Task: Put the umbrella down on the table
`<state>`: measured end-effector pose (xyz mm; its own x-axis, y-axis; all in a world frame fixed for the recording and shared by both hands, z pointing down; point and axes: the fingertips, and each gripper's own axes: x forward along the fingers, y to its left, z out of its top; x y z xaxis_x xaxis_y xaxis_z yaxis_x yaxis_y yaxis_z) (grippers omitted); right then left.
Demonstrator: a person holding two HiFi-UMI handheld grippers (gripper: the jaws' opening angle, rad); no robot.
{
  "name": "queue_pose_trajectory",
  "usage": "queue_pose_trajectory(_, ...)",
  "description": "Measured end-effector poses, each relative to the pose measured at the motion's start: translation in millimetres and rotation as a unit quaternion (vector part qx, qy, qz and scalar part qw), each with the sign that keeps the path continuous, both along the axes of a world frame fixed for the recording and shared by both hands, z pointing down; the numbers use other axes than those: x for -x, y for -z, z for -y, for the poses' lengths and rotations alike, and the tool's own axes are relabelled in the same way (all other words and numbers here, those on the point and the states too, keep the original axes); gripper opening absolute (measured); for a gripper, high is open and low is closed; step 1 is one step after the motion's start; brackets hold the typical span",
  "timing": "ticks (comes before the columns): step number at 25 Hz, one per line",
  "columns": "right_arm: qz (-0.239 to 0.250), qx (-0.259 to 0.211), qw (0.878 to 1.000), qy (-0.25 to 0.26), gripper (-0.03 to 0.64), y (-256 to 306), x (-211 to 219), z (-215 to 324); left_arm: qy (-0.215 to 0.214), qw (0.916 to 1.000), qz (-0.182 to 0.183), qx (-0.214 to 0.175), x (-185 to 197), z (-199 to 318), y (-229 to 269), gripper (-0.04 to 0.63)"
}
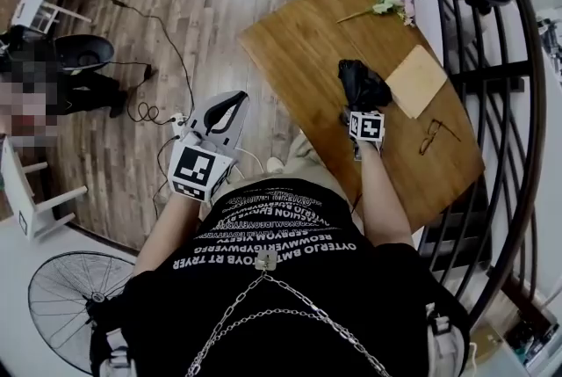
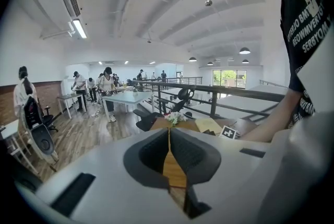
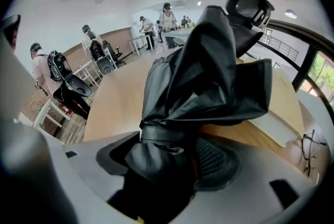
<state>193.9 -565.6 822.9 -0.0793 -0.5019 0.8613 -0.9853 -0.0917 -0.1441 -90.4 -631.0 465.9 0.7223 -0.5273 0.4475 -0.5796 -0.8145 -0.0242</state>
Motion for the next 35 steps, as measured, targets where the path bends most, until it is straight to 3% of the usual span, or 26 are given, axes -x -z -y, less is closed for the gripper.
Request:
queue_pose_trajectory(5, -0.02, 0.01, 1.0, 0.021, 0.348, 21, -6, -15, -0.001, 0.9998, -0.017, -0.01, 7, -7, 12, 0.032)
queue_pose_trajectory(9, -0.092, -0.026, 0.995, 0.038, 0.348, 64, -13, -29, -0.008, 0.9992, -0.035, -0.02, 10, -15, 20, 0.032)
queue_pose_trajectory(11, -0.126, -0.07, 0.988, 0.046, 0.304, 98, -11, -32, -0.009, 0.9988, -0.041, -0.027, 16, -17, 25, 0.032)
queue_pose_trajectory(14, -0.134, -0.172, 0.975, 0.049, 0.201, 172, 6, -27, -0.009, 0.9979, -0.053, -0.038, 22, -19, 35, 0.032)
queue_pose_trajectory(18, -0.125, -0.303, 0.942, 0.065, 0.034, 274, 35, -26, -0.002, 0.9963, -0.071, -0.049, 35, -26, 49, 0.032)
queue_pose_trajectory(21, -0.103, -0.364, 0.923, 0.074, 0.017, 337, 56, -31, 0.002, 0.9942, -0.085, -0.065, 46, -34, 68, 0.032)
queue_pose_trajectory(25, -0.075, -0.402, 0.911, 0.051, 0.016, 396, 68, -44, -0.001, 0.99, -0.106, -0.093, 56, -47, 96, 0.032)
queue_pose_trajectory(29, -0.08, -0.425, 0.9, 0.05, 0.015, 432, 79, -59, -0.008, 0.988, -0.118, -0.099, 61, -58, 104, 0.032)
queue_pose_trajectory(35, -0.134, -0.403, 0.902, 0.075, 0.015, 442, 82, -69, -0.006, 0.9868, -0.125, -0.103, 55, -66, 108, 0.032)
